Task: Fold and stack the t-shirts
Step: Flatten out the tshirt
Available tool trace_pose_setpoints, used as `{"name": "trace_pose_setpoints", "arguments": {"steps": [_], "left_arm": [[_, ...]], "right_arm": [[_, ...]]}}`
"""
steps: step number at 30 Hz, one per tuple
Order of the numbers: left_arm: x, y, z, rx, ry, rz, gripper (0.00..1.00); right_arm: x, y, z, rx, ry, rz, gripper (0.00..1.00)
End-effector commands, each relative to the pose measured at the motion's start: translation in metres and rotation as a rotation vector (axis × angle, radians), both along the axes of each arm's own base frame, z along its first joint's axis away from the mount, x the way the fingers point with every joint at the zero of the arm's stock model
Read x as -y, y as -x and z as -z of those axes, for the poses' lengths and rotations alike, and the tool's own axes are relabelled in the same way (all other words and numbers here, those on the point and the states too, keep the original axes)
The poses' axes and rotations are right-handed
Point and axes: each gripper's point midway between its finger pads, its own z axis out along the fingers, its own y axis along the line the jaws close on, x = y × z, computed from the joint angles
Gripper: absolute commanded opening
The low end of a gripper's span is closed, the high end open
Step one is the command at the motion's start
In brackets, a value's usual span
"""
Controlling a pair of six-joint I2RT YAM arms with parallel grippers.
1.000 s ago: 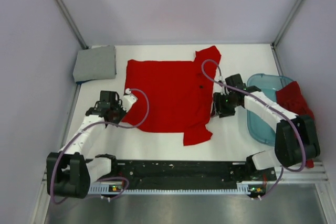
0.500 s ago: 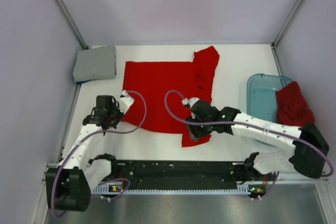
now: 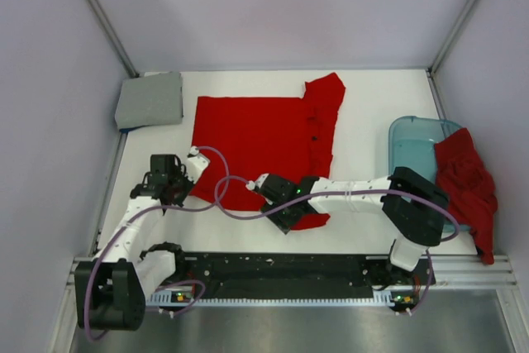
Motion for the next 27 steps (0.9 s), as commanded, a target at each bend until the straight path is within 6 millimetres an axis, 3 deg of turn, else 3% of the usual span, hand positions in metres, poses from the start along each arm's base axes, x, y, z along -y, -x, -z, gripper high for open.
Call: {"name": "trace_pose_setpoints", "arguments": {"steps": [1,3,5,10,14,21,27], "left_arm": [[0.001,-0.008,-0.003,0.026,0.018,-0.005,0.00],[-0.008,-0.007,-0.002,0.027,0.003,-0.037,0.00],[-0.013,-0.006,-0.002,0.030,-0.014,-0.043,0.00],[-0.019,-0.003,-0.006,0.025,-0.020,-0.066,0.00],[-0.022,0.002,-0.014,0.034,-0.027,-0.075,0.00],[-0.010,0.015,-0.030,0.033,0.028,-0.047,0.00],[-0.004,0.030,-0.030,0.007,0.058,-0.046,0.00]], "right_arm": [[0.010,0.001,0.032,0.000,0.072,0.053,0.39],[0.024,0.006,0.038,-0.002,0.091,0.118,0.17],[0.029,0.004,0.025,0.028,0.059,0.166,0.00],[0.039,-0.012,-0.041,0.149,-0.087,0.272,0.00],[0.066,-0.021,-0.074,0.134,-0.226,0.414,0.00],[0.127,-0.018,-0.099,0.111,-0.393,0.668,0.00],[0.145,-0.007,-0.101,0.072,-0.458,0.805,0.00]]}}
